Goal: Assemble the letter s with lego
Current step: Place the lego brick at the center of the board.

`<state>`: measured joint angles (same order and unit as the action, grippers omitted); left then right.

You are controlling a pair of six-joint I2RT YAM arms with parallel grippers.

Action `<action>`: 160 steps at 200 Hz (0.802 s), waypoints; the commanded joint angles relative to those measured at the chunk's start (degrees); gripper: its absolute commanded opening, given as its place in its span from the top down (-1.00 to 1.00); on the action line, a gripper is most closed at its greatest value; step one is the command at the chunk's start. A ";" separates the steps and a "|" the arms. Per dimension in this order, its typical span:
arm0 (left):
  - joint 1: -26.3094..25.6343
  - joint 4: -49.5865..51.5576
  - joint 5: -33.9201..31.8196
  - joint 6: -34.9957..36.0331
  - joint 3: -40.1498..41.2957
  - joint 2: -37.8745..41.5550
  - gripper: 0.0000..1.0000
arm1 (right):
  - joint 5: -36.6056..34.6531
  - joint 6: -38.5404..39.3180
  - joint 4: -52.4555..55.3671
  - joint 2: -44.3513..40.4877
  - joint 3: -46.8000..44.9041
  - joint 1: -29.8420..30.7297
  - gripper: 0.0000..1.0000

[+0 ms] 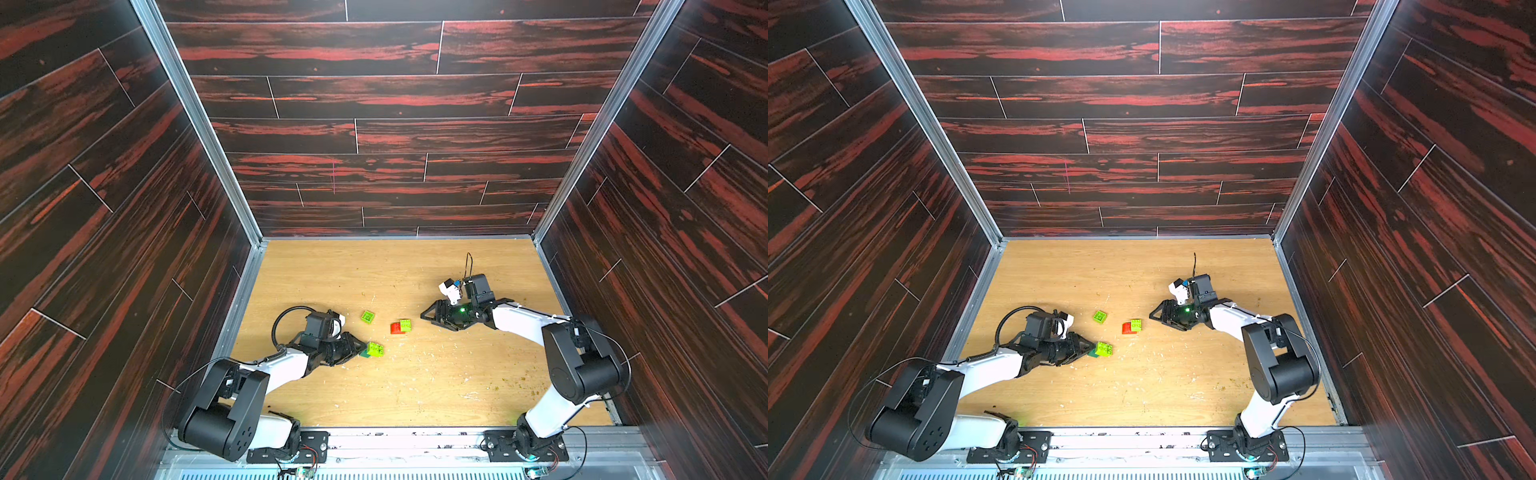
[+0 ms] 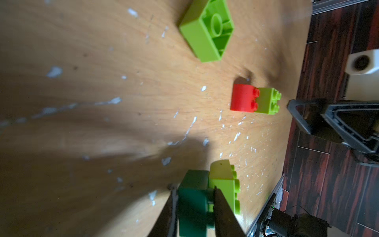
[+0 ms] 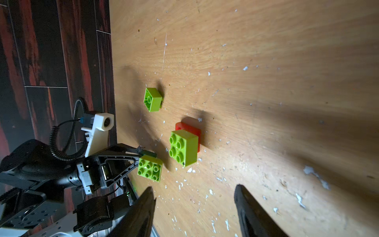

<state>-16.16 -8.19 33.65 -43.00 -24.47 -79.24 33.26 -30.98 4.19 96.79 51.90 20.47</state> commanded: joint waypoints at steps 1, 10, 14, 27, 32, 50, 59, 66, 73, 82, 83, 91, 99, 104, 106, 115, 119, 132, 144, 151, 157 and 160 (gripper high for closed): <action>0.25 5.40 -1.39 3.28 -1.67 1.58 0.24 | -1.38 2.52 2.72 -3.17 1.16 -0.25 -0.32; 0.26 7.60 -1.88 4.49 -2.43 1.87 0.13 | -2.04 3.30 3.27 -3.85 1.44 -0.22 -0.32; 0.26 8.45 -2.23 4.99 -2.78 2.04 0.11 | -2.41 3.71 3.60 -4.10 1.54 -0.21 -0.32; 0.31 11.69 -3.53 6.54 -3.85 2.89 0.03 | -3.74 5.19 4.71 -5.35 2.21 -0.25 -0.33; 0.27 12.96 -4.07 7.31 -4.45 3.31 0.00 | -4.21 5.71 4.95 -5.91 2.32 -0.25 -0.34; 0.26 19.40 -7.07 10.64 -7.33 5.05 -0.11 | -6.48 7.67 6.35 -8.46 2.89 -0.25 -0.35; 0.26 22.56 -9.20 12.46 -9.25 6.02 -0.15 | -8.01 8.97 7.32 -9.67 3.32 -0.25 -0.35; 0.26 24.74 -10.66 13.90 -11.04 6.70 -0.17 | -9.33 9.92 7.81 -10.85 3.51 -0.20 -0.36; 0.26 26.37 -12.08 15.23 -12.89 7.06 -0.20 | -10.58 10.81 8.05 -12.01 3.49 -0.29 -0.36; 0.25 27.91 -13.68 17.24 -15.39 6.78 -0.24 | -12.02 11.81 8.01 -13.63 3.39 -0.32 -0.38; 0.25 28.02 -13.86 17.51 -15.63 6.71 -0.24 | -12.27 11.90 7.98 -13.82 3.34 -0.33 -0.38; 0.17 28.95 -14.97 19.54 -17.97 5.67 -0.25 | -14.42 12.53 7.64 -15.24 3.09 -0.34 -0.39; 0.08 29.85 -16.05 21.44 -20.33 4.02 -0.26 | -16.40 13.23 7.02 -16.72 2.67 -0.31 -0.42; 0.08 30.27 -16.81 22.72 -21.71 2.71 -0.27 | -17.31 13.59 6.74 -17.52 2.45 -0.38 -0.43; 0.08 30.43 -17.13 23.19 -22.32 2.23 -0.27 | -17.82 13.87 6.65 -17.85 2.36 -0.35 -0.43; -0.22 30.83 -18.84 25.36 -24.62 0.00 -0.28 | -20.02 14.79 6.40 -19.23 2.09 -0.40 -0.44; -0.29 30.92 -19.51 26.16 -25.57 -0.82 -0.28 | -21.15 15.39 6.29 -19.94 1.94 -0.40 -0.46; -0.35 30.41 -20.35 27.17 -28.14 -3.96 -0.30 | -24.32 16.89 6.19 -21.81 1.55 -0.50 -0.50; -0.68 29.78 -19.80 26.63 -30.54 -6.95 -0.32 | -27.01 18.33 6.15 -23.33 1.20 -0.54 -0.54; -1.50 29.57 -20.30 26.52 -31.78 -8.47 -0.33 | -28.76 18.97 6.25 -24.11 1.01 -0.59 -0.57; -2.41 29.50 -21.42 26.36 -32.53 -9.68 -0.34 | -30.14 19.40 6.57 -24.57 0.97 -0.60 -0.58; -2.89 29.46 -22.17 26.27 -33.03 -10.27 -0.34 | -30.70 19.64 6.81 -24.67 1.01 -0.65 -0.59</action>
<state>-16.82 18.74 15.64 -19.22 -54.19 -85.54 10.55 -15.49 10.09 75.02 53.89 20.12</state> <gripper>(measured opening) 0.665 0.782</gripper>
